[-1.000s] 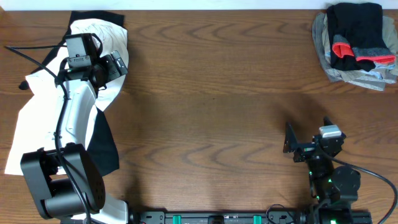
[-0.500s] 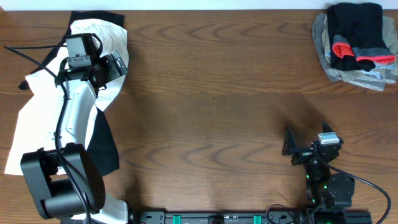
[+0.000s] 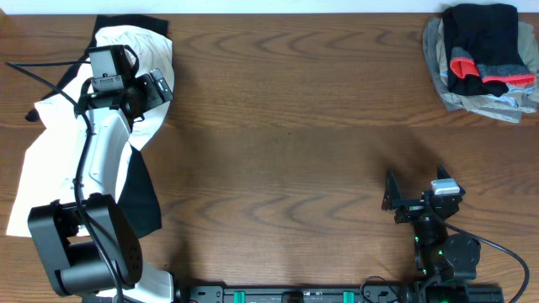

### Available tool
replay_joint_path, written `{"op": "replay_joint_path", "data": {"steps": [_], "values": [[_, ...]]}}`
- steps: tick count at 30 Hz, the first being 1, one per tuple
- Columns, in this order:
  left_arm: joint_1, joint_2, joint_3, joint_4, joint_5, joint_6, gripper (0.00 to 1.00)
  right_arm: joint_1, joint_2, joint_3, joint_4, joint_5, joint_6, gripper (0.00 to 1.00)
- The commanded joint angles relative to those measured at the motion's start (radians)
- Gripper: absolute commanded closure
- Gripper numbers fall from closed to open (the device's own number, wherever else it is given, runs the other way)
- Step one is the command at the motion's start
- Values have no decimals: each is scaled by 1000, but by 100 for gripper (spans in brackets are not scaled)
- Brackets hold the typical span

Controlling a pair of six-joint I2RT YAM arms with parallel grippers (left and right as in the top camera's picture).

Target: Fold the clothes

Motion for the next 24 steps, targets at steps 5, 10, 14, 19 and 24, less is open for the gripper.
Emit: {"op": "replay_joint_path", "data": {"steps": [5, 10, 14, 19, 24], "values": [[-2, 3, -8, 1, -1, -5, 2, 18, 3, -4, -4, 13, 18, 1], [-2, 3, -8, 1, -1, -5, 2, 18, 3, -4, -3, 12, 18, 1], [-2, 3, -8, 1, -1, -5, 2, 18, 3, -4, -3, 13, 18, 1], [-2, -20, -8, -3, -1, -5, 2, 18, 3, -4, -3, 13, 18, 1], [-3, -144, -8, -72, -1, 16, 2, 18, 3, -4, -3, 13, 18, 1]]}}
